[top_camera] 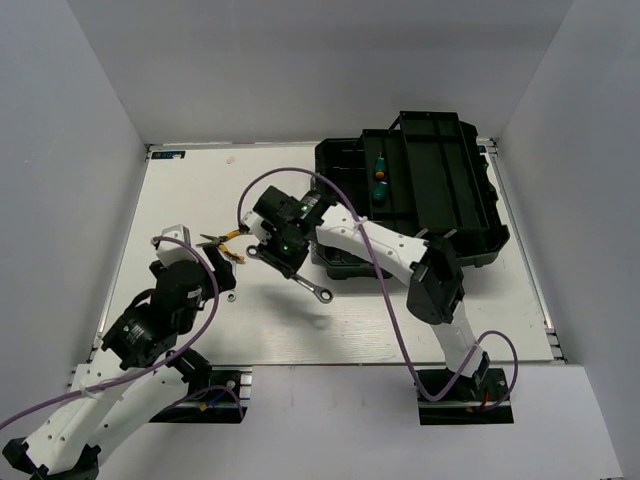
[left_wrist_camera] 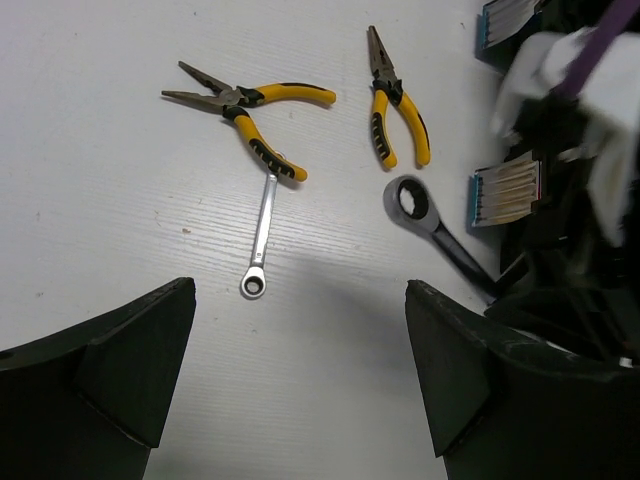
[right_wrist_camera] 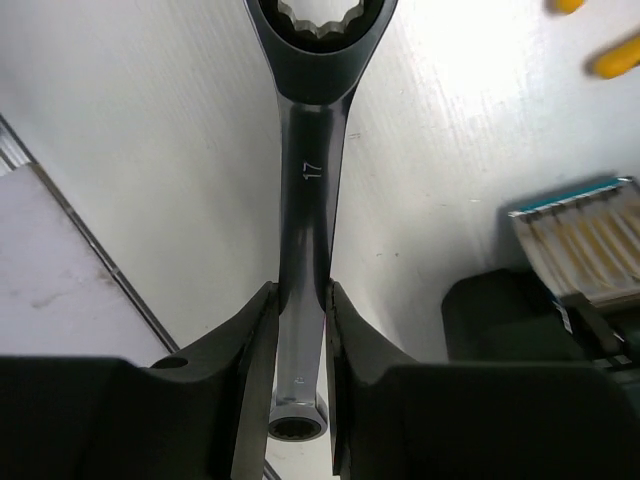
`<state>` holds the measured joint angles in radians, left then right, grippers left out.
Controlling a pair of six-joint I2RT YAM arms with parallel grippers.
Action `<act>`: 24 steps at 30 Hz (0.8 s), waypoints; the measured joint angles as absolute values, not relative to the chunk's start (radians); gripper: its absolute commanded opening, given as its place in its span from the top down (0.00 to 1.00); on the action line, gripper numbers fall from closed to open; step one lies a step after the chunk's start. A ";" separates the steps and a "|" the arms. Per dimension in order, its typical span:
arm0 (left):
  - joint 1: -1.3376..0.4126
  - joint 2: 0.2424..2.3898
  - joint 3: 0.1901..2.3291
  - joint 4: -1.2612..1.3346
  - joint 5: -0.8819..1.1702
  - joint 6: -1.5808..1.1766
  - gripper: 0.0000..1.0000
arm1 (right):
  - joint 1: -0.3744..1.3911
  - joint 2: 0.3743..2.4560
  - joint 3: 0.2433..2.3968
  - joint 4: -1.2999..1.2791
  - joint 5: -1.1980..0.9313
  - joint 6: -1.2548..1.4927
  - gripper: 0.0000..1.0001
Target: Sort the tools into containers
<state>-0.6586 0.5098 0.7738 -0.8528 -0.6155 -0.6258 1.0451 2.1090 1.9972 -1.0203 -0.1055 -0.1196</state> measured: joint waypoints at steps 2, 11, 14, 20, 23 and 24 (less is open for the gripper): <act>-0.659 0.513 0.774 -0.852 -0.614 -0.625 0.05 | 1.040 2.084 2.018 -1.025 -0.100 -0.120 1.00; -0.659 0.595 0.774 -0.841 -0.601 -0.615 0.06 | 0.968 1.904 2.060 -1.019 0.004 -0.146 1.00; -0.659 0.669 0.774 -0.835 -0.594 -0.607 0.06 | 0.924 1.853 2.060 -1.018 0.048 -0.162 1.00; -0.656 0.858 0.774 -0.824 -0.549 -0.590 0.06 | 0.822 1.758 2.060 -1.009 0.118 -0.187 1.00; -0.656 0.872 0.772 -0.810 -0.526 -0.583 0.06 | 0.768 1.705 2.060 -0.993 0.147 -0.196 1.00; -0.656 0.871 0.772 -0.806 -0.522 -0.582 0.06 | 0.754 1.689 2.060 -0.986 0.155 -0.197 1.00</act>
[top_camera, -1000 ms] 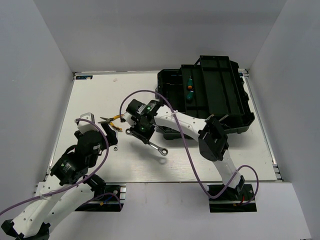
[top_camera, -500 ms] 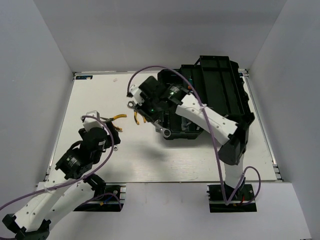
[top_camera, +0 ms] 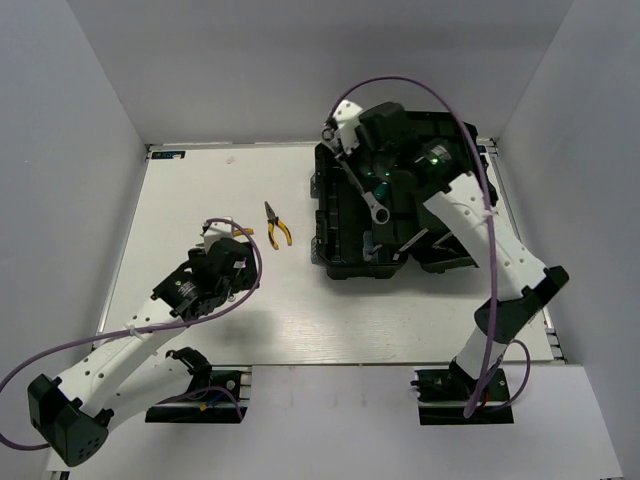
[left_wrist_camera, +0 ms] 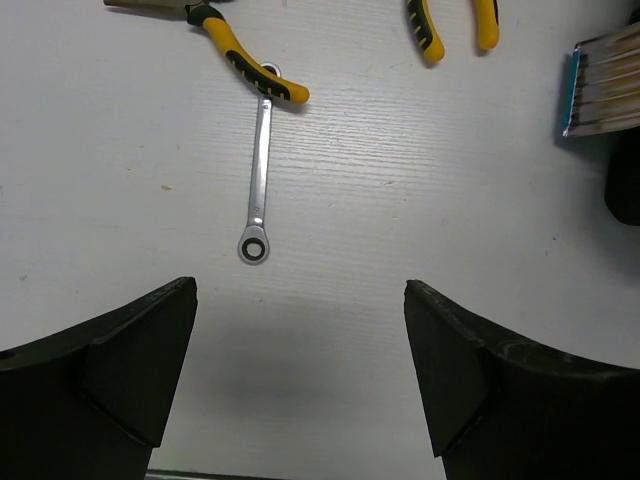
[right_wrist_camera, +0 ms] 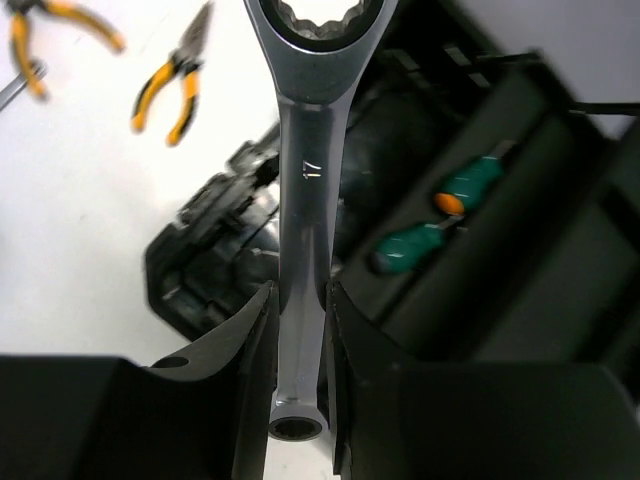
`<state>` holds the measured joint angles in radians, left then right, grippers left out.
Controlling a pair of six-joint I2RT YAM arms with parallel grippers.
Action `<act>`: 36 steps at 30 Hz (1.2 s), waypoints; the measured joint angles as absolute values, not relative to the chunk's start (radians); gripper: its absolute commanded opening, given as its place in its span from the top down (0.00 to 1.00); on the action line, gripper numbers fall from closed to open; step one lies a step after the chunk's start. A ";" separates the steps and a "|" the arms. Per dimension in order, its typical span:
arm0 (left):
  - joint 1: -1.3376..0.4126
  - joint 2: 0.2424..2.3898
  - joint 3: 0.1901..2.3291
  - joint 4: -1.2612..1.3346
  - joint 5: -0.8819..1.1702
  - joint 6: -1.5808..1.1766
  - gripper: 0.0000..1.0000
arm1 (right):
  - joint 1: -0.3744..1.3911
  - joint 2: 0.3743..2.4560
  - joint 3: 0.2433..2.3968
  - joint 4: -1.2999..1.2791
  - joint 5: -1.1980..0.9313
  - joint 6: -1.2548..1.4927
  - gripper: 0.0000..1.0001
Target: Sort the tools into containers
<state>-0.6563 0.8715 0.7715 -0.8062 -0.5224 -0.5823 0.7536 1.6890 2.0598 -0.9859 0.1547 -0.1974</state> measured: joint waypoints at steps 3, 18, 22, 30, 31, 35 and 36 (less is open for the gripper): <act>-0.656 0.872 0.772 -0.799 -0.511 -0.576 0.06 | 0.704 1.646 2.060 -0.965 0.180 -0.207 1.00; -0.609 1.075 0.775 -0.753 -0.439 -0.530 0.01 | 0.397 1.660 1.974 -0.806 0.342 -0.204 1.00; -0.582 1.101 0.804 -0.747 -0.416 -0.508 0.01 | 0.332 1.699 1.978 -0.836 0.300 -0.183 1.00; -0.493 1.247 0.873 -0.683 -0.354 -0.455 0.01 | 0.282 1.808 2.016 -0.983 0.133 -0.167 0.65; -0.481 1.266 0.875 -0.675 -0.348 -0.447 0.01 | 0.280 1.808 2.009 -0.995 0.117 -0.165 0.52; -0.427 1.332 0.884 -0.659 -0.320 -0.421 0.01 | 0.273 1.788 1.986 -0.997 0.077 -0.163 0.40; -0.415 1.344 0.885 -0.654 -0.314 -0.416 0.01 | 0.271 1.777 1.980 -0.997 0.071 -0.163 0.38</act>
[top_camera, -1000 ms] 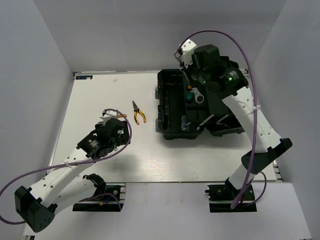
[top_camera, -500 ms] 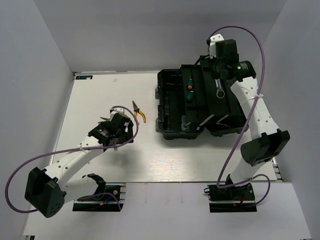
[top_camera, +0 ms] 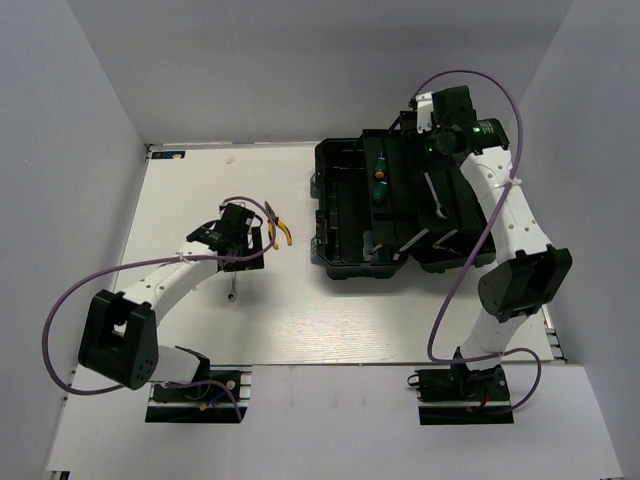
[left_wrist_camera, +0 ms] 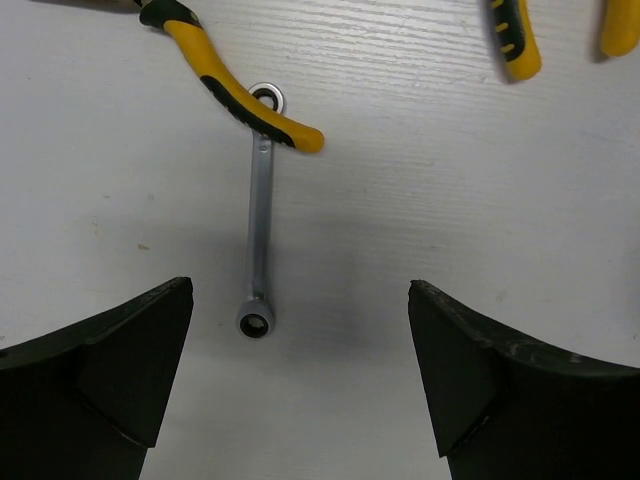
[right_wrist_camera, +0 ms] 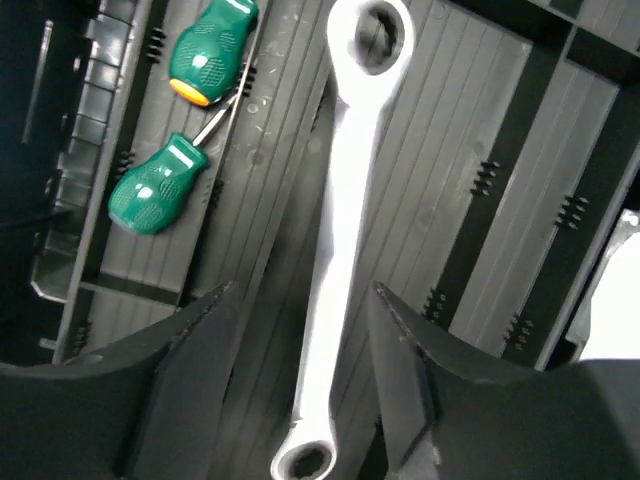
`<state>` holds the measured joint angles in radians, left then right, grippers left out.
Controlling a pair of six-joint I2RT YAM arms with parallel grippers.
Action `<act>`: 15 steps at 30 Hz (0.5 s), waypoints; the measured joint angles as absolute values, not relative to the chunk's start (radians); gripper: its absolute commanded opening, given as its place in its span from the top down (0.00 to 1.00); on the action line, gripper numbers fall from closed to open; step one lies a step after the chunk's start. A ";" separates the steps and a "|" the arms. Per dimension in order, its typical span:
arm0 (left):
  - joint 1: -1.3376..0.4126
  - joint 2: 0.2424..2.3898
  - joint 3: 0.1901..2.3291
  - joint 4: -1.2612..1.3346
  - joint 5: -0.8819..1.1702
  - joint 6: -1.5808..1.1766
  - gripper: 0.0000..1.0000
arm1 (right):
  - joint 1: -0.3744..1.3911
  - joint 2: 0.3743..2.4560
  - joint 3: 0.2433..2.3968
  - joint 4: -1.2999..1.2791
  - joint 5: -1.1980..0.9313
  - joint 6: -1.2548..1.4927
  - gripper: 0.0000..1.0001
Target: Sort the tools into containers
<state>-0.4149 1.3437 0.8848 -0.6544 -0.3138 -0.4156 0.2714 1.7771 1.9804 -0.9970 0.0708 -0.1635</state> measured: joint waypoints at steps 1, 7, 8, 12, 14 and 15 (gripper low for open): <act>-0.400 1.356 0.886 -0.651 -0.308 -0.410 0.01 | 0.270 1.763 1.977 -0.997 0.066 -0.164 0.38; -0.323 1.434 0.920 -0.641 -0.275 -0.383 0.12 | 0.268 1.599 1.885 -0.965 0.022 -0.150 0.37; -0.315 1.458 0.933 -0.636 -0.271 -0.378 0.16 | 0.268 1.556 1.855 -0.955 0.001 -0.141 0.37; -0.287 1.559 0.953 -0.613 -0.227 -0.360 0.35 | 0.266 1.358 1.697 -0.876 -0.077 -0.113 0.37; -0.284 1.583 0.953 -0.616 -0.212 -0.352 0.36 | 0.266 1.272 1.618 -0.845 -0.106 -0.106 0.37; -0.282 1.588 0.951 -0.617 -0.203 -0.348 0.36 | 0.266 1.240 1.590 -0.834 -0.115 -0.103 0.37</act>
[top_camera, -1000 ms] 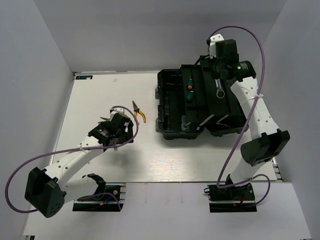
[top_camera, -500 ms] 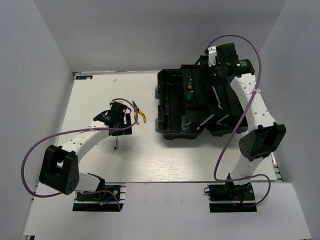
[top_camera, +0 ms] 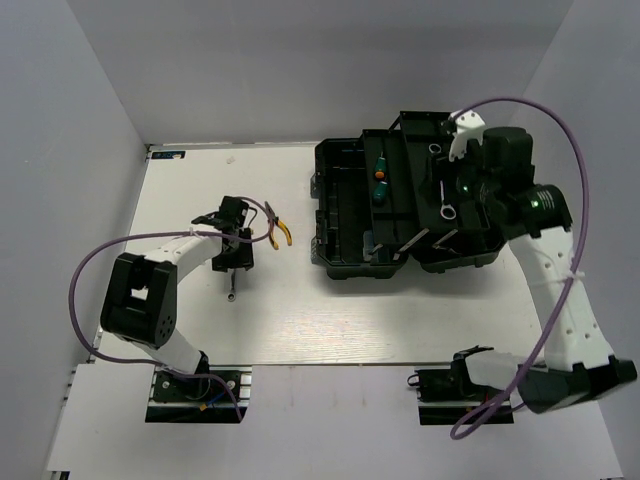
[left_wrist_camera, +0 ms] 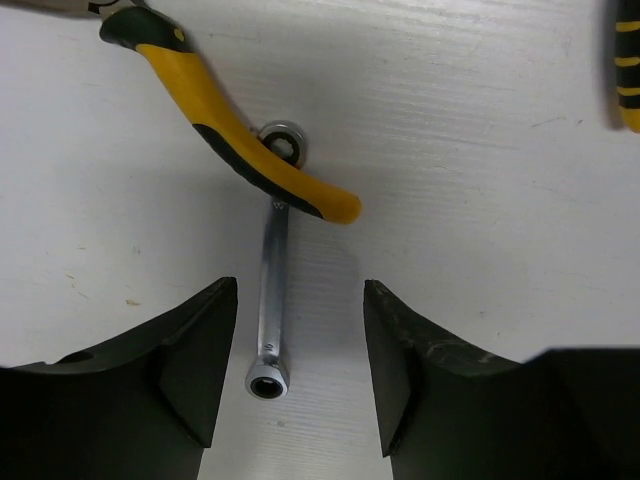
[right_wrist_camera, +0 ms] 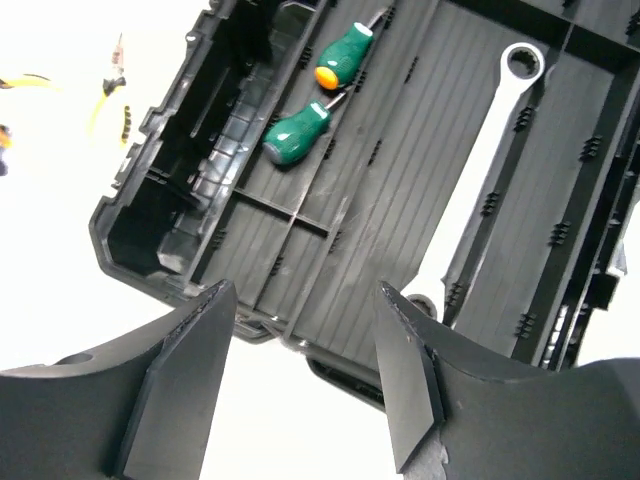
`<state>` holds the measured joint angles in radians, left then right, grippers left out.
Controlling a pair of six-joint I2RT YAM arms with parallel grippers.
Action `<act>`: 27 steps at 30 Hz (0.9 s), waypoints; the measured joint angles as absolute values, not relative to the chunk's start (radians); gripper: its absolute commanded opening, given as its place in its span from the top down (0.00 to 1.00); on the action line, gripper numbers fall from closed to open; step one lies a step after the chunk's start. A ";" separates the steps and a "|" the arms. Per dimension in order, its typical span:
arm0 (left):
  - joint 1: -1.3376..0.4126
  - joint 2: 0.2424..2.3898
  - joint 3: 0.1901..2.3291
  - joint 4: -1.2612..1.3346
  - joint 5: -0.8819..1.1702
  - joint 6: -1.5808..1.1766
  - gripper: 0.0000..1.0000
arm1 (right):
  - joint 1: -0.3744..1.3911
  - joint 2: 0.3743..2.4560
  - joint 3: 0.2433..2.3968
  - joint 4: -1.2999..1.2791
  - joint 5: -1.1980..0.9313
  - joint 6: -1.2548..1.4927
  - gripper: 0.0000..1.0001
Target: Sort the tools into containers
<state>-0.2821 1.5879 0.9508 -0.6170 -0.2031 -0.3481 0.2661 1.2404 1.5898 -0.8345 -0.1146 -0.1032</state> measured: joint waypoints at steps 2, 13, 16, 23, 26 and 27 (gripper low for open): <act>-0.278 1.588 0.949 -0.619 -0.194 -0.343 0.36 | 0.266 1.193 1.548 -0.817 -0.132 -0.095 0.37; -0.241 1.629 0.927 -0.611 -0.176 -0.342 0.50 | 0.254 1.143 1.425 -0.752 -0.213 -0.049 0.37; -0.227 1.637 0.931 -0.604 -0.151 -0.345 0.61 | 0.249 1.121 1.401 -0.745 -0.226 -0.039 0.37; -0.220 1.654 0.945 -0.598 -0.119 -0.337 0.88 | 0.239 1.085 1.391 -0.729 -0.249 -0.028 0.37; -0.220 1.650 0.945 -0.598 -0.115 -0.336 1.00 | 0.235 1.068 1.390 -0.729 -0.259 -0.028 0.23; -0.220 1.646 0.944 -0.598 -0.110 -0.336 1.00 | 0.234 1.063 1.390 -0.730 -0.264 -0.022 0.16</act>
<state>-0.2195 1.6463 0.9436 -0.5983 -0.1104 -0.3355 0.2344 1.0634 1.3899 -0.7296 -0.2638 -0.0223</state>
